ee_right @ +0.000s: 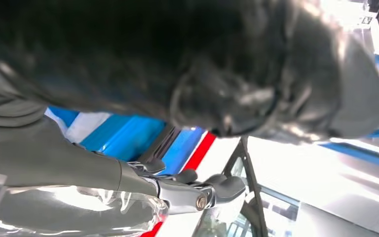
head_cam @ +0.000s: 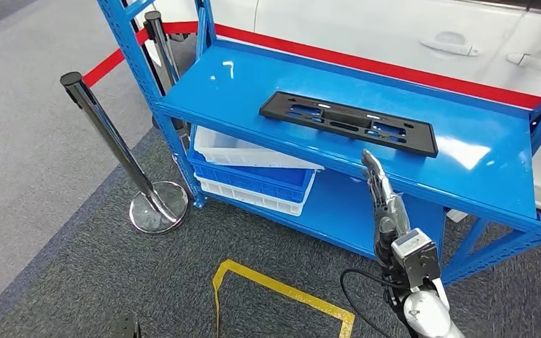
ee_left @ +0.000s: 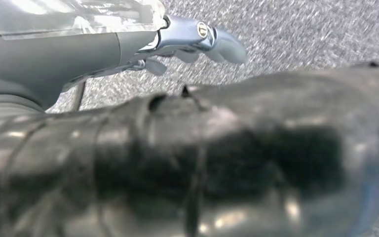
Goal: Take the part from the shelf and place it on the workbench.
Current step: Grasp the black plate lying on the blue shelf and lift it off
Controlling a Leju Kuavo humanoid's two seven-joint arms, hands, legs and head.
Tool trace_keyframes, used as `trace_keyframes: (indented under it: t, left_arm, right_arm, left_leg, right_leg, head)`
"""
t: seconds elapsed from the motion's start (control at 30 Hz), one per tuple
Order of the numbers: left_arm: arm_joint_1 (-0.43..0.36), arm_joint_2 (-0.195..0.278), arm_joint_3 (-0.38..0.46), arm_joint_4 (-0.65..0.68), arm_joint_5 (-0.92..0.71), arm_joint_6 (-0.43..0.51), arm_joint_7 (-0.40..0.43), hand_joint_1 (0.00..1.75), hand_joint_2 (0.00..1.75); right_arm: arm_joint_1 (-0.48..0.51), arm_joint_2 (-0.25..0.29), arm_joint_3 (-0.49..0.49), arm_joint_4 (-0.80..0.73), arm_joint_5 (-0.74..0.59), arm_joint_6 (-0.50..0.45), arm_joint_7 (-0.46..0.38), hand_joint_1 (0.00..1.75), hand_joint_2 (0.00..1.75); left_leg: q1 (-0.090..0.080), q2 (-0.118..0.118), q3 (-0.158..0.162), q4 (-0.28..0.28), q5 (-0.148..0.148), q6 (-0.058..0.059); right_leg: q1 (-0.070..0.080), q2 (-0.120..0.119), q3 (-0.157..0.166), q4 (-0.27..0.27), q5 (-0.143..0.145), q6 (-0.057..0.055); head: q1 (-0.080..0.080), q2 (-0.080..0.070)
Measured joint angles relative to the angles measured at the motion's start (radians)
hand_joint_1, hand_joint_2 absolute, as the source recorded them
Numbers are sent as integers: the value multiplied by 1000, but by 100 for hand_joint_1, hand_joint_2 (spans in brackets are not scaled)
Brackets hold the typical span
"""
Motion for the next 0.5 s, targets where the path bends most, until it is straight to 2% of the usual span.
trace_keyframes:
  t: [0.07,0.13,0.17,0.2,0.23,0.27,0.3,0.33,0.37,0.4,0.5]
  left_arm:
    - [-1,1,0,0,0,0,0,0,0]
    - [0,0,0,0,0,0,-1,0,0]
    - [1,0,0,0,0,0,0,0,0]
    - [3,0,0,0,0,0,0,0,0]
    - [5,0,0,0,0,0,0,0,0]
    - [6,0,0,0,0,0,0,0,0]
    - [6,1,0,0,0,0,0,0,0]
    - [5,2,0,0,0,0,0,0,0]
    - [4,2,-1,0,0,0,0,0,0]
    - [3,3,-1,0,0,0,0,0,0]
    - [4,2,-1,0,0,0,0,0,0]
  right_arm:
    - [-1,0,0,-1,0,0,0,0,0]
    - [-1,-1,0,-2,0,0,0,0,0]
    - [0,-1,0,-2,0,1,0,0,0]
    - [0,-1,0,-2,0,1,0,0,0]
    - [1,-1,0,-2,0,2,0,0,0]
    - [1,-1,0,-2,0,1,0,0,0]
    - [1,-1,0,-2,0,1,0,0,0]
    - [0,-1,0,-2,0,1,0,0,0]
    - [-1,-1,0,-2,0,1,0,0,0]
    - [-1,-1,0,-2,0,1,0,0,0]
    - [0,-1,0,-2,0,1,0,0,0]
  left_leg:
    - [4,1,-30,67,-31,-11]
    - [8,1,-109,198,-70,-21]
    - [10,1,-150,253,-77,-23]
    - [10,1,-180,280,-65,-23]
    - [10,1,-192,268,-33,-21]
    - [10,1,-186,221,15,-17]
    - [8,0,-169,154,66,-10]
    - [4,0,-148,94,99,-2]
    - [0,-1,-129,47,114,6]
    - [-4,0,-116,21,113,13]
    - [-7,0,-83,-16,100,28]
  right_leg:
    - [-4,-2,14,-7,-7,-11]
    - [-3,-3,26,-9,-17,-17]
    - [-2,-3,32,-9,-23,-17]
    - [-2,-2,40,-9,-29,-17]
    - [-1,-1,50,-9,-37,-17]
    - [0,1,62,-9,-44,-16]
    - [0,2,72,-10,-52,-14]
    - [1,3,81,-12,-60,-11]
    - [1,5,87,-14,-66,-6]
    - [0,6,91,-18,-69,0]
    - [-2,4,108,-13,-59,20]
  head:
    - [-4,0]
    - [-7,0]
    - [-7,0]
    - [-8,0]
    - [-7,0]
    - [-7,0]
    - [-7,0]
    - [-6,0]
    - [-6,0]
    - [-5,0]
    - [-4,0]
